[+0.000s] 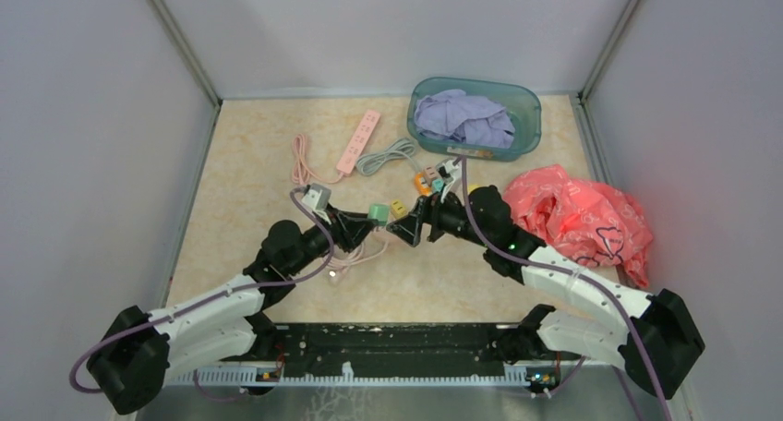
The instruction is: Insert the plug
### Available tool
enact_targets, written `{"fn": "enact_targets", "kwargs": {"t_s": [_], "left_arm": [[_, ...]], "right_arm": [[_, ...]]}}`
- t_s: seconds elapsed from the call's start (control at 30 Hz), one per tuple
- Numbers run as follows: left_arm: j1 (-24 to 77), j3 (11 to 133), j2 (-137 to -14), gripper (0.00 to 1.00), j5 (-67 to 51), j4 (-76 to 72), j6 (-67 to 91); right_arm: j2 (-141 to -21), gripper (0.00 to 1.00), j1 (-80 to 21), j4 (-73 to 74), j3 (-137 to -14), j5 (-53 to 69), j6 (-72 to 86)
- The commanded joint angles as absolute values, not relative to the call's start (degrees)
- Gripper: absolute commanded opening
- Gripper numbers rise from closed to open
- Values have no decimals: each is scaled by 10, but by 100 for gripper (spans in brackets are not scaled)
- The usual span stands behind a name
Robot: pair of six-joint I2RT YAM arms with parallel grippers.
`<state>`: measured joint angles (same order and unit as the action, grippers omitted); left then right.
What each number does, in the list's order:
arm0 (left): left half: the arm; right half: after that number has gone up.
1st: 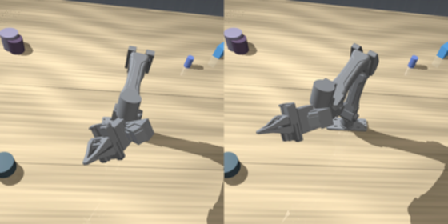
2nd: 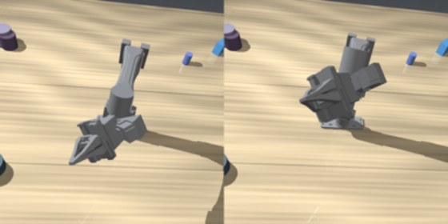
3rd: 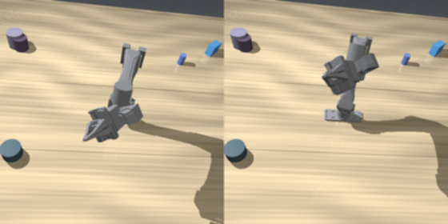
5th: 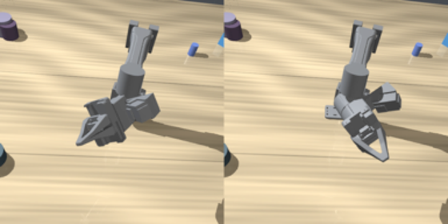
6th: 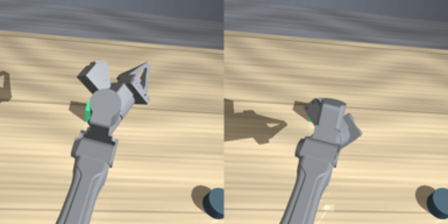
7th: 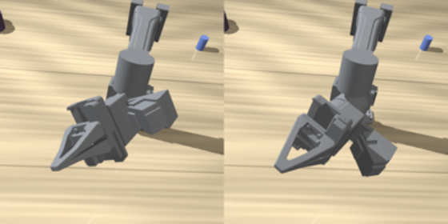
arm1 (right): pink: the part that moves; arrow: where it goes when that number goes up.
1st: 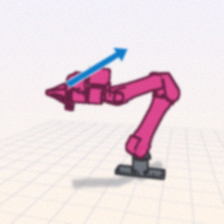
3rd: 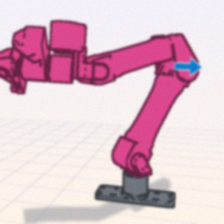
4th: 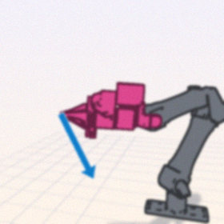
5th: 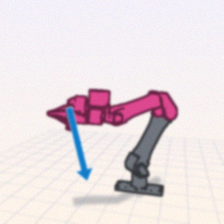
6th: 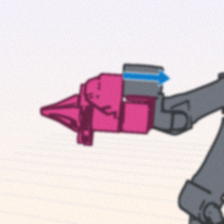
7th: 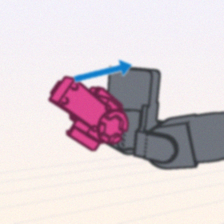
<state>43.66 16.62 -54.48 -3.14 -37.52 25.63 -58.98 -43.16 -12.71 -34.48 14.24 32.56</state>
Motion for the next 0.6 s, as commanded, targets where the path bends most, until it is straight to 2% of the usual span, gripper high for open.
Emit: {"fn": "enact_targets", "kwargs": {"t_s": [0.0,0.3,0.57], "left_arm": [[411,164,-524,0,-152,-378,212],[403,191,-514,0,-296,-349,161],[403,207,-523,0,-408,-350,146]], "right_arm": [[-562,87,-406,-153,-358,254,238],[-563,84,-364,-109,-379,425,88],[-580,82,-364,-25,-409,497,-26]]}}
